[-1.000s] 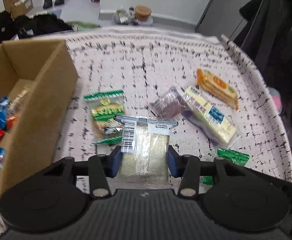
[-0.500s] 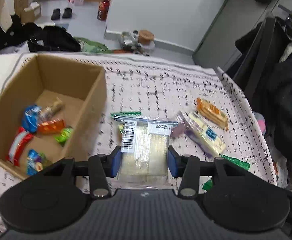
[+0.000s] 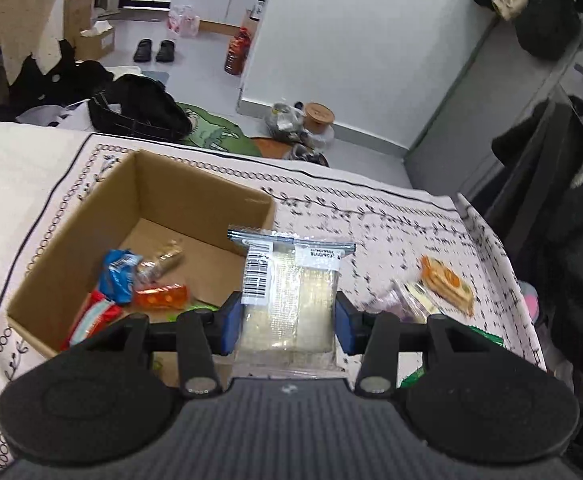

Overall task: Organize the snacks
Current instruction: 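Carry bread and green candy into the box and open both tools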

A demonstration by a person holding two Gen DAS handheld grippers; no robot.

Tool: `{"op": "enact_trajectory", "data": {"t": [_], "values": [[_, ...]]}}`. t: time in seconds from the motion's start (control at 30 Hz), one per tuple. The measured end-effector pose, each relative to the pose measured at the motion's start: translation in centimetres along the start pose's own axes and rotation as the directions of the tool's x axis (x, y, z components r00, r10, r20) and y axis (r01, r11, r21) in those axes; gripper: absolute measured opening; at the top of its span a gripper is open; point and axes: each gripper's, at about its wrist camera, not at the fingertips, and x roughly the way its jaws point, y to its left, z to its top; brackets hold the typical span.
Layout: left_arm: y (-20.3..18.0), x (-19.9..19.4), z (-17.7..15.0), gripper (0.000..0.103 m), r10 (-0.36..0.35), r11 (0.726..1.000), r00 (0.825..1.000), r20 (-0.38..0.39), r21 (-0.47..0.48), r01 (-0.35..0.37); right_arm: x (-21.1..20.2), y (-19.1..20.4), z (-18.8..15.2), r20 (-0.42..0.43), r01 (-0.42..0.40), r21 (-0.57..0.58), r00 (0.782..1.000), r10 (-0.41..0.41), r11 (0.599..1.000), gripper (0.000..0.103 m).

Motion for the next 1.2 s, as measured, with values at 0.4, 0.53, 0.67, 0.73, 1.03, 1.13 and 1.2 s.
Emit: {"op": "enact_trajectory", "data": {"t": [0.4, 0.53, 0.67, 0.73, 1.03, 1.13, 1.2], "values": [[4.7, -0.8, 1.9, 0.046, 0.048, 0.991, 0.999, 0.021, -0.128, -0.045, 3.2, 4.2, 0.2, -0.036, -0.062, -0.018, 0.997, 0.061, 0.998, 0.027], [6.0, -0.8, 2.3, 0.046, 0.079, 0.984, 0.997, 0.022, -0.161, -0.074, 4.1, 5.4, 0.3, -0.051, -0.082, -0.021, 0.995, 0.081, 0.996, 0.027], [7.5, -0.1, 2.7, 0.046, 0.110, 0.973, 0.994, -0.005, -0.206, -0.109, 5.0, 6.4, 0.3, -0.068, -0.100, -0.022, 0.993, 0.098, 0.995, 0.027], [7.9, 0.0, 2.8, 0.049, 0.147, 0.966, 0.989, -0.005, -0.213, -0.145, 5.3, 6.7, 0.3, -0.079, -0.112, -0.018, 0.991, 0.110, 0.994, 0.027], [9.3, 0.9, 3.1, 0.064, 0.182, 0.948, 0.983, -0.023, -0.261, -0.182, 6.7, 8.0, 0.0, -0.126, -0.154, -0.005, 0.980, 0.152, 0.988, 0.027], [9.8, 0.9, 3.2, 0.065, 0.187, 0.943, 0.982, -0.025, -0.277, -0.186, 6.9, 8.4, -0.1, -0.145, -0.187, -0.005, 0.972, 0.184, 0.982, 0.031], [10.0, 1.0, 3.2, 0.066, 0.192, 0.940, 0.981, -0.026, -0.282, -0.192, 6.9, 8.4, -0.3, -0.163, -0.192, 0.005, 0.968, 0.190, 0.981, 0.032]]}}
